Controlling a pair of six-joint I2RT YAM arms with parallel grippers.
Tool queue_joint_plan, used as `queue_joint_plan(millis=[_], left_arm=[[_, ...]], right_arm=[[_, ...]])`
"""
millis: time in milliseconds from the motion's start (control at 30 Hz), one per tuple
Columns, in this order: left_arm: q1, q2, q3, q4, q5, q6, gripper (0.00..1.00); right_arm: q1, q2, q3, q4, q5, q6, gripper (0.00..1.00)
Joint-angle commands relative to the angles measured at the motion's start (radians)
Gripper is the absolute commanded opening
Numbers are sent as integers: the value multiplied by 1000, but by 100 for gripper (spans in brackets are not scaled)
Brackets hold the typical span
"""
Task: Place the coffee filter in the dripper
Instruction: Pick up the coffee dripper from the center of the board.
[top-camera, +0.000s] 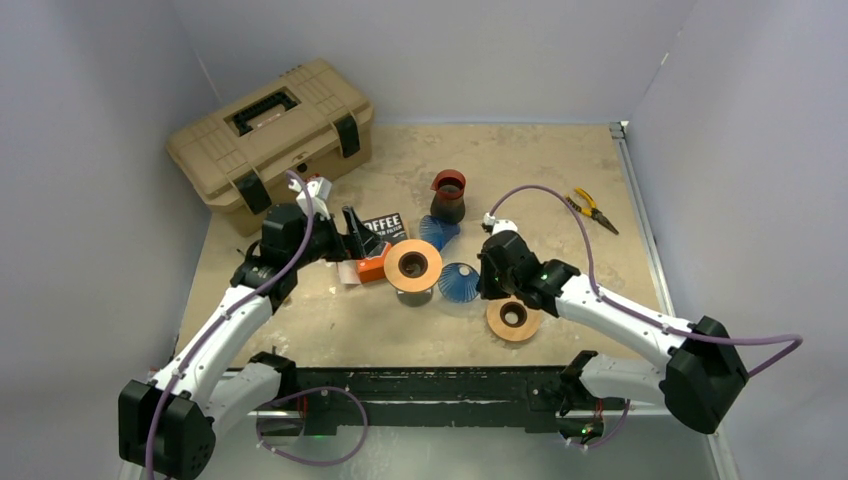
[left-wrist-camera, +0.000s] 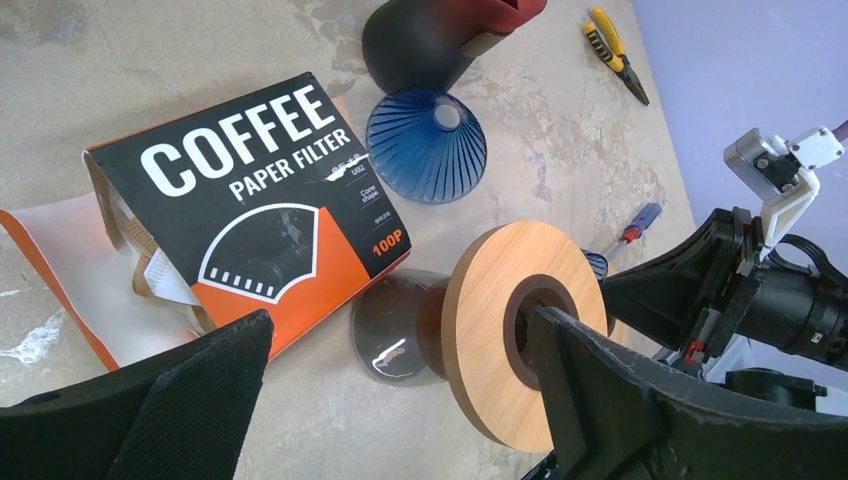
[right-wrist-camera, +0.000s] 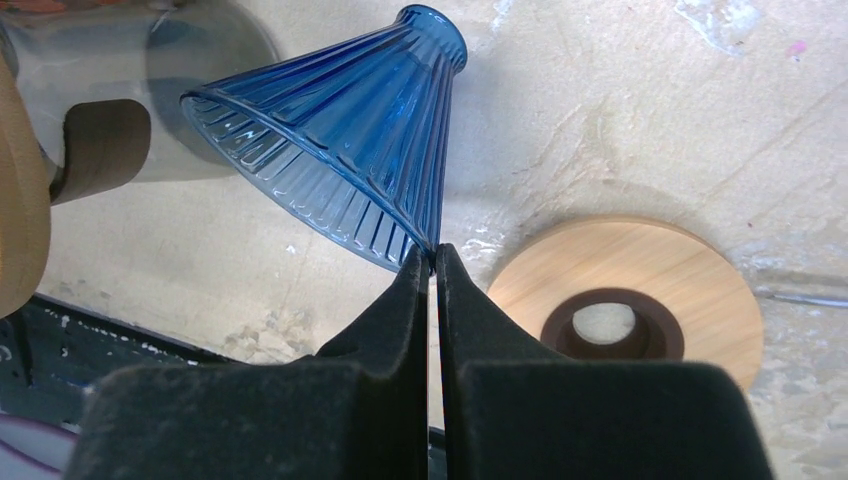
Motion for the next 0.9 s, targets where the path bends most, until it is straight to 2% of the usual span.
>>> queue_joint_plan(millis=[0, 367, 700, 867], left_arm=[[6, -22, 42, 10, -6, 6, 99], [6, -22, 70, 2, 10, 7, 99], [6, -25, 84, 24, 54, -28, 99], [6, -20, 105, 20, 99, -25, 99]], right_arm=[[4, -27, 70, -50, 49, 13, 0], [4, 9, 254, -284, 156, 39, 0], [4, 12, 342, -355, 259, 31, 0], [4, -7, 424, -356, 247, 16, 0]])
